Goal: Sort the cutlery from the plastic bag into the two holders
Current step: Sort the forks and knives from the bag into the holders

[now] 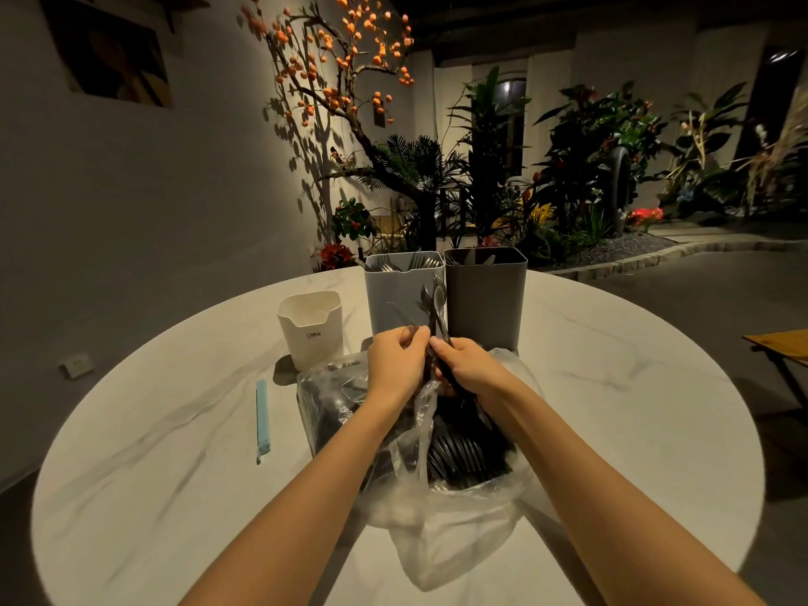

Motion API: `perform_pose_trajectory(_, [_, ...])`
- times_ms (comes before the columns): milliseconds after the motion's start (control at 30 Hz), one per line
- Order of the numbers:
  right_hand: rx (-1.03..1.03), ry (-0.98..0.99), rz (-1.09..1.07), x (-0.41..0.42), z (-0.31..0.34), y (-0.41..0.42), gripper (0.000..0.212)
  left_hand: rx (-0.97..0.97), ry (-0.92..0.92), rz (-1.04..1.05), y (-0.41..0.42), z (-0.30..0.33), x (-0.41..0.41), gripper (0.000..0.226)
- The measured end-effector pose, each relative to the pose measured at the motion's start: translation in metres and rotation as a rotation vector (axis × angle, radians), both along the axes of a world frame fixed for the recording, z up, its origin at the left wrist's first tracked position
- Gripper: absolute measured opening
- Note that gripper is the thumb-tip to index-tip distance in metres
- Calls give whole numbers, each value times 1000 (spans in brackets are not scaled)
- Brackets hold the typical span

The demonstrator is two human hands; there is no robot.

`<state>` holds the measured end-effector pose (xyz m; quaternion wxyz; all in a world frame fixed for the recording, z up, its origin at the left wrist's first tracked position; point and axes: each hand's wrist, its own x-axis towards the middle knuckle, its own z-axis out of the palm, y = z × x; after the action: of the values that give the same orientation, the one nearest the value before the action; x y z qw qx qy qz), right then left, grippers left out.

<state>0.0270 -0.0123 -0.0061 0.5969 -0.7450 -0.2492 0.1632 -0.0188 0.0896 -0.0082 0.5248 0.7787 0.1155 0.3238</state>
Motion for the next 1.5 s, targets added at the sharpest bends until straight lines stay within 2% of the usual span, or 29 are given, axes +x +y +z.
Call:
perform_pose_trajectory(100, [-42,-35,10,3,5,0,35,-64,-9,30,3,4,4,36])
perform_pose_trajectory(233, [-74,-46,-57,9,7,2,43,-138,-23,19,7,13,7,26])
perform_pose_trajectory(367, [15,22,-127,16,12,1,29,-202,-89,-13,13,25,10,27])
perform_pose_trajectory(567, [153,33,-219,28,33,-2,23,-253,-206,15,13,49,24,27])
perform_pose_trajectory(733, [336,182,-313,37,40,-7,18,-296,-277,36,9,67,40,27])
perform_pose_trajectory(1033, [317,123,-378,62,39,-18,20,-478,-409,-30,2,93,64,25])
perform_pose_trajectory(1100, [333,125,-374,65,43,-19,19,-466,-424,-31,2,95,72,24])
perform_pose_trajectory(1200, [341,122,-364,71,45,-20,22,-356,-341,-36,2,94,86,24])
perform_pose_trajectory(1400, [302,98,-344,80,41,-21,23,-219,91,-177,4,83,103,36])
perform_pose_trajectory(1500, [279,84,-336,80,39,-21,25,-133,125,-153,4,81,105,26])
